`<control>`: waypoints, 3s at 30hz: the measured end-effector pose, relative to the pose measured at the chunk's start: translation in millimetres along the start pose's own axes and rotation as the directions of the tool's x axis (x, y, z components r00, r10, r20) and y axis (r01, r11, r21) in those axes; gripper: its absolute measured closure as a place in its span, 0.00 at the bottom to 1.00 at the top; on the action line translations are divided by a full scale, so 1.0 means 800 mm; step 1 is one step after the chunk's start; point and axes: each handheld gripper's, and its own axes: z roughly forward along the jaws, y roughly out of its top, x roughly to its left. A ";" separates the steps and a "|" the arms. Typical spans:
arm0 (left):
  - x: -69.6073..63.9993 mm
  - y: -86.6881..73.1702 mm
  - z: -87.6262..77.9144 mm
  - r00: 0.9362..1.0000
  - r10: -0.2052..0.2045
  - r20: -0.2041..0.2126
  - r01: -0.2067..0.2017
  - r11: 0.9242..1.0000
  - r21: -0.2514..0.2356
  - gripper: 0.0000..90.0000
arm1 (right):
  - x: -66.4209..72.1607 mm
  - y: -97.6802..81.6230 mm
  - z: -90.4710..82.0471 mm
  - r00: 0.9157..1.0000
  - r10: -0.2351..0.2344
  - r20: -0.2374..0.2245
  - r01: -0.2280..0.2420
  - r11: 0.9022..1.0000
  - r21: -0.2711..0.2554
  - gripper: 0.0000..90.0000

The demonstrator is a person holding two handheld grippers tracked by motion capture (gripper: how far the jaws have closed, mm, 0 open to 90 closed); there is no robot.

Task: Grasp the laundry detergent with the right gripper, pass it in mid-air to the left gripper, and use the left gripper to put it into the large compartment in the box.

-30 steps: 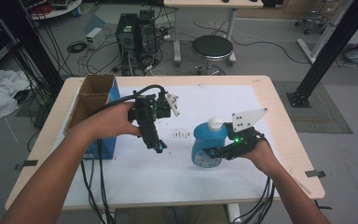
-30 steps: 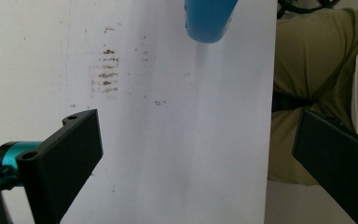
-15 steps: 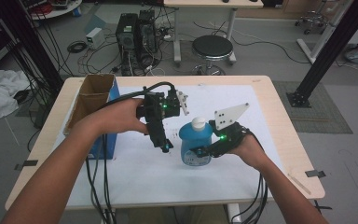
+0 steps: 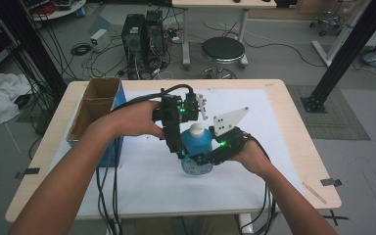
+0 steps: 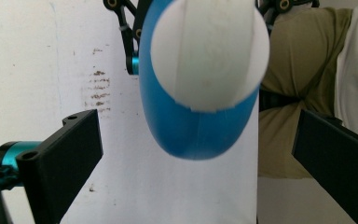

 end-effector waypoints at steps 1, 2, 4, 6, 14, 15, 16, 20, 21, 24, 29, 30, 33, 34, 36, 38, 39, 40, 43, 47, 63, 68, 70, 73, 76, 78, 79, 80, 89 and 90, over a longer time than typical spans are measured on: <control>0.001 0.000 0.000 1.000 -0.002 0.001 0.002 1.000 -0.001 0.02 | 0.000 0.001 0.002 1.000 -0.001 -0.001 0.001 1.000 -0.001 0.50; 0.001 0.001 0.000 1.000 -0.002 0.000 0.002 1.000 0.004 0.02 | 0.000 0.002 0.003 1.000 0.000 -0.005 0.000 1.000 -0.004 0.50; 0.002 0.002 0.000 1.000 -0.003 0.001 0.003 1.000 0.002 0.02 | -0.001 0.005 0.006 1.000 -0.006 -0.009 0.006 1.000 -0.005 0.50; 0.002 0.003 0.000 1.000 -0.002 0.000 0.002 1.000 0.002 0.02 | -0.001 0.007 0.008 1.000 -0.003 -0.010 0.003 1.000 -0.004 0.50; 0.005 0.006 0.002 1.000 -0.001 0.003 0.001 1.000 0.007 0.02 | -0.002 0.011 0.012 1.000 -0.005 -0.017 0.005 1.000 -0.002 0.50; 0.005 0.006 0.002 1.000 -0.001 0.003 0.001 1.000 0.007 0.02 | -0.002 0.011 0.012 1.000 -0.005 -0.017 0.005 1.000 -0.002 0.50; 0.006 0.006 0.003 1.000 -0.004 0.002 0.004 1.000 0.006 0.02 | -0.002 0.012 0.013 1.000 -0.003 -0.016 0.003 1.000 -0.002 0.50; 0.007 0.010 0.006 1.000 0.002 0.003 -0.002 1.000 0.005 0.02 | -0.002 0.013 0.014 1.000 -0.005 -0.015 0.005 1.000 0.002 0.50; 0.007 0.012 0.007 1.000 0.003 0.004 -0.003 1.000 0.007 0.02 | -0.002 0.014 0.015 1.000 -0.003 -0.014 0.003 1.000 0.002 0.50; 0.008 0.014 0.010 1.000 0.008 0.001 -0.008 1.000 0.021 0.02 | -0.002 0.017 0.015 1.000 -0.001 -0.013 0.001 1.000 0.003 0.50; 0.010 0.016 0.013 1.000 0.007 0.001 -0.007 1.000 0.025 0.02 | -0.003 0.018 0.015 1.000 0.003 -0.009 -0.003 1.000 0.001 0.50; 0.010 0.016 0.013 1.000 0.007 0.002 -0.007 1.000 0.025 0.03 | -0.003 0.018 0.015 1.000 0.004 -0.007 -0.004 1.000 0.002 0.50; 0.010 0.016 0.014 1.000 0.010 0.008 -0.010 1.000 0.028 0.05 | -0.003 0.017 0.014 1.000 0.005 -0.008 -0.005 1.000 0.001 0.50; 0.010 0.016 0.014 1.000 0.014 0.008 -0.014 1.000 0.027 0.08 | -0.004 0.017 0.013 1.000 0.005 -0.009 -0.005 1.000 -0.001 0.50; 0.010 0.016 0.016 1.000 0.018 0.002 -0.018 0.999 0.029 0.08 | -0.004 0.017 0.013 1.000 0.005 -0.005 -0.005 1.000 -0.005 0.50; 0.010 0.017 0.018 1.000 0.020 0.000 -0.020 0.999 0.037 0.08 | -0.004 0.017 0.012 1.000 0.008 -0.002 -0.008 1.000 -0.001 0.50; 0.010 0.017 0.018 1.000 0.024 0.002 -0.024 0.999 0.035 0.09 | -0.004 0.017 0.012 1.000 0.006 -0.003 -0.006 1.000 -0.001 0.50; 0.009 0.017 0.019 1.000 0.029 0.004 -0.029 0.999 0.031 0.13 | -0.004 0.017 0.012 1.000 0.005 -0.004 -0.005 1.000 -0.001 0.50; 0.009 0.018 0.019 0.999 0.032 0.010 -0.032 0.999 0.027 0.18 | -0.004 0.018 0.012 1.000 0.002 -0.004 -0.002 1.000 -0.004 0.50; 0.009 0.017 0.018 0.999 0.037 0.015 -0.038 0.999 0.019 0.23 | -0.004 0.018 0.011 1.000 0.006 -0.004 -0.006 1.000 -0.004 0.50; 0.007 0.017 0.015 0.999 0.053 0.001 -0.053 0.999 0.002 0.34 | -0.003 0.019 0.011 1.000 0.009 -0.009 -0.009 1.000 -0.013 0.50; 0.006 0.018 0.014 0.998 0.058 -0.001 -0.058 0.998 0.000 0.36 | -0.003 0.018 0.010 1.000 0.011 -0.008 -0.011 1.000 -0.013 0.50; 0.005 0.018 0.014 0.998 0.065 0.002 -0.065 0.998 -0.003 0.40 | -0.004 0.018 0.010 1.000 0.009 -0.005 -0.009 1.000 -0.013 0.50; 0.004 0.018 0.014 0.998 0.069 0.004 -0.069 0.998 0.000 0.42 | -0.004 0.018 0.010 1.000 0.006 -0.006 -0.006 1.000 -0.012 0.50; 0.003 0.018 0.015 0.997 0.074 0.003 -0.074 0.997 0.002 0.42 | -0.003 0.018 0.011 1.000 0.003 -0.007 -0.003 1.000 -0.010 0.50; 0.003 0.018 0.015 0.997 0.082 0.001 -0.082 0.997 0.002 0.42 | -0.003 0.018 0.011 1.000 0.000 -0.007 0.000 1.000 -0.007 0.50; 0.002 0.018 0.015 0.997 0.083 0.000 -0.083 0.997 -0.002 0.42 | -0.003 0.018 0.010 1.000 -0.002 -0.007 0.001 1.000 -0.006 0.50; 0.002 0.017 0.014 0.996 0.086 -0.001 -0.086 0.996 -0.005 0.42 | -0.002 0.018 0.010 1.000 -0.001 -0.007 0.001 1.000 -0.007 0.50; 0.000 0.020 0.012 0.995 0.103 -0.004 -0.103 0.995 -0.006 0.42 | 0.000 0.020 0.007 1.000 -0.021 0.008 0.021 1.000 0.001 0.48; 0.000 0.020 0.012 0.995 0.104 -0.002 -0.104 0.995 0.001 0.42 | 0.000 0.021 0.006 1.000 -0.021 0.007 0.021 1.000 0.006 0.43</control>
